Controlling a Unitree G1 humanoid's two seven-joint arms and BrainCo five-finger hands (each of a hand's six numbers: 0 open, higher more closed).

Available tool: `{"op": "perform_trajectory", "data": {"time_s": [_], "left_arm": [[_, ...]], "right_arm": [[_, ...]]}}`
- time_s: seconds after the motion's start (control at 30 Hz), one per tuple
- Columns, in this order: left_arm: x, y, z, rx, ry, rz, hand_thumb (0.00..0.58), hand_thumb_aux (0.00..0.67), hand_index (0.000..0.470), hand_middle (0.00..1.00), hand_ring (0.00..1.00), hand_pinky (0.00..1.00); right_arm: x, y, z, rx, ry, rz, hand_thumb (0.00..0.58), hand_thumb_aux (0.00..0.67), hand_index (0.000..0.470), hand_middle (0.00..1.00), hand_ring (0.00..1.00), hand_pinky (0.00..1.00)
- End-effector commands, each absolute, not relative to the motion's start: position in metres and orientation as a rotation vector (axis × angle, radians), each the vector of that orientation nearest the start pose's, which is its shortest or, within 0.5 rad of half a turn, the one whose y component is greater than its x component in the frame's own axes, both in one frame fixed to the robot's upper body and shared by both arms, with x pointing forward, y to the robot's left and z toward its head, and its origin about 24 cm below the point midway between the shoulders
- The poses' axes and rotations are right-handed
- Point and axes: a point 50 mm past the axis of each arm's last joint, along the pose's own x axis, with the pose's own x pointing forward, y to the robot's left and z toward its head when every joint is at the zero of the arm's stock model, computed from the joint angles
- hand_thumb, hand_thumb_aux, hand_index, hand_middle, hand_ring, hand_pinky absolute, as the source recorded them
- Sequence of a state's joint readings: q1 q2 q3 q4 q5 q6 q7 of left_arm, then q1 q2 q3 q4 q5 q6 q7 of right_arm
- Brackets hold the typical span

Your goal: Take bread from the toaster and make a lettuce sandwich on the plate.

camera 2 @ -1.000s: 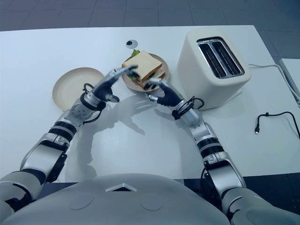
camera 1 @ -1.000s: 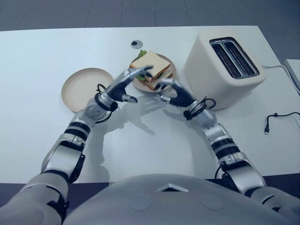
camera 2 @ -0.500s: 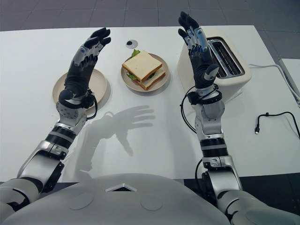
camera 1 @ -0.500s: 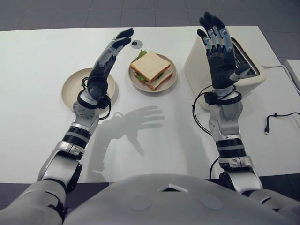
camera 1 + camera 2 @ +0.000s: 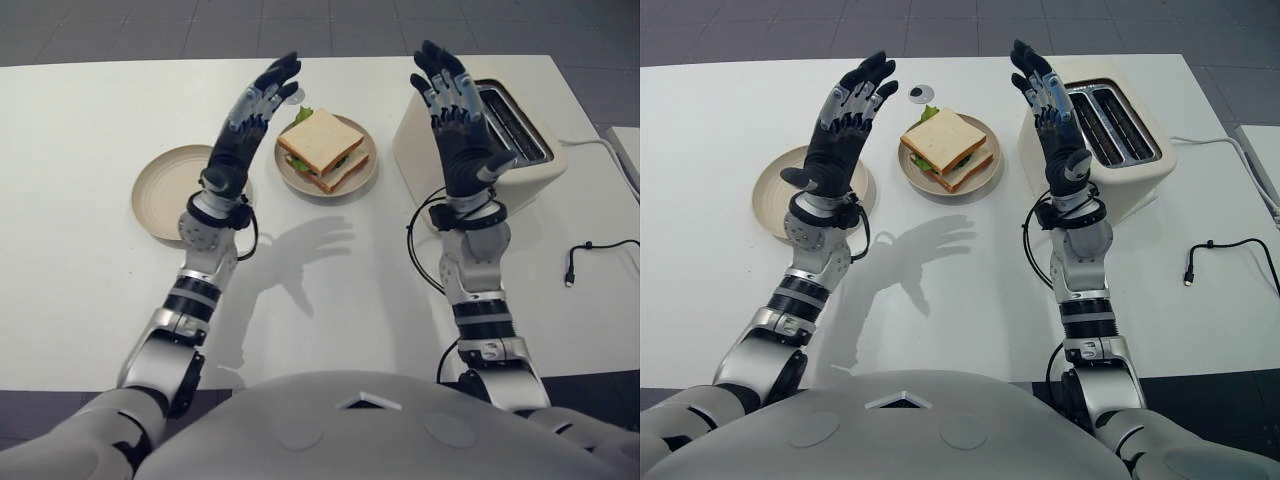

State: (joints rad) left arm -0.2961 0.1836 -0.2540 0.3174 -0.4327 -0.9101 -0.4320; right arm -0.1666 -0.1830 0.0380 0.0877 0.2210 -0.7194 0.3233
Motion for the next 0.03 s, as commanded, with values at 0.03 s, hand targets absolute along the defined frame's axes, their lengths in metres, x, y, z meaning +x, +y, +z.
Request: {"op": "perform_trajectory", "data": {"time_s": [0.03], "left_arm": [[0.2772, 0.1145, 0.1110, -0.117, -0.742, -0.545, 0.000, 0.000, 0.000, 0.00, 0.00, 0.00]], "right_arm": [[0.2579, -0.1565, 0.1244, -0.074, -0.761, 0.351, 0.000, 0.000, 0.000, 0.00, 0.00, 0.00]]}}
